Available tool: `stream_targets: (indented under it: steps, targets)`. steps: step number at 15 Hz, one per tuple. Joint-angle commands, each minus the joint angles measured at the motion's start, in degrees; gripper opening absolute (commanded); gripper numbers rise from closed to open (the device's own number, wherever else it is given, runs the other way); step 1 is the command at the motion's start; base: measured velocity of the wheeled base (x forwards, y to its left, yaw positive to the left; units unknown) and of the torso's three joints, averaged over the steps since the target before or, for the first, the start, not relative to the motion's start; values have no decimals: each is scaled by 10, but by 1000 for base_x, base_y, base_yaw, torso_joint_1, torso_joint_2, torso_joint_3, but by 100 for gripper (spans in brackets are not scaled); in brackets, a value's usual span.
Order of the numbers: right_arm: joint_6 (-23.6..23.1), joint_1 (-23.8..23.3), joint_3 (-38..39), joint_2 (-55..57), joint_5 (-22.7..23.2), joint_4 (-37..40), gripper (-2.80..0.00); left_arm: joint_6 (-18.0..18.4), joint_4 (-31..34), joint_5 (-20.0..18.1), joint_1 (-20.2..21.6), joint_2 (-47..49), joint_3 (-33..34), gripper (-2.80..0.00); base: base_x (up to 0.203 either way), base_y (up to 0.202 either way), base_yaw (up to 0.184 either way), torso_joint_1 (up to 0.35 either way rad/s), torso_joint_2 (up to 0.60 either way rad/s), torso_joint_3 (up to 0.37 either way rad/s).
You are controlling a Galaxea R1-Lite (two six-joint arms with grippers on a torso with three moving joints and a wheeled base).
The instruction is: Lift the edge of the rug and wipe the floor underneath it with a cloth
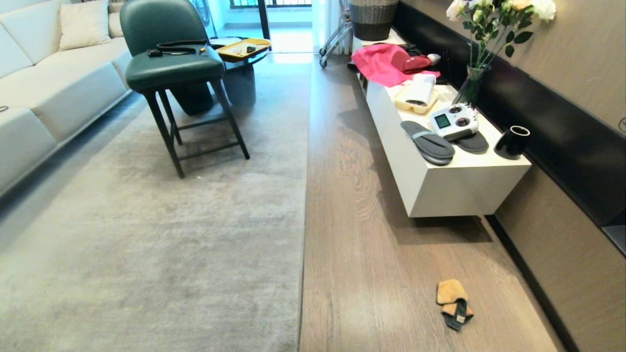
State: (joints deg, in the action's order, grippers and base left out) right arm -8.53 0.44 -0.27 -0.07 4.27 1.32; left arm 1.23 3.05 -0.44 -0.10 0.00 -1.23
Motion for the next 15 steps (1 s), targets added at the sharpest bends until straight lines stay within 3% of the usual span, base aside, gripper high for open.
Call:
stream_targets:
  steps: [1,15]
  targets:
    - [-1,0,0,1,0,0,-280,0,0,0,0,0,0,-280,0,0,0,0,0,0]
    - [-1,1,0,1,0,0,-280,0,0,0,0,0,0,-280,0,0,0,0,0,0]
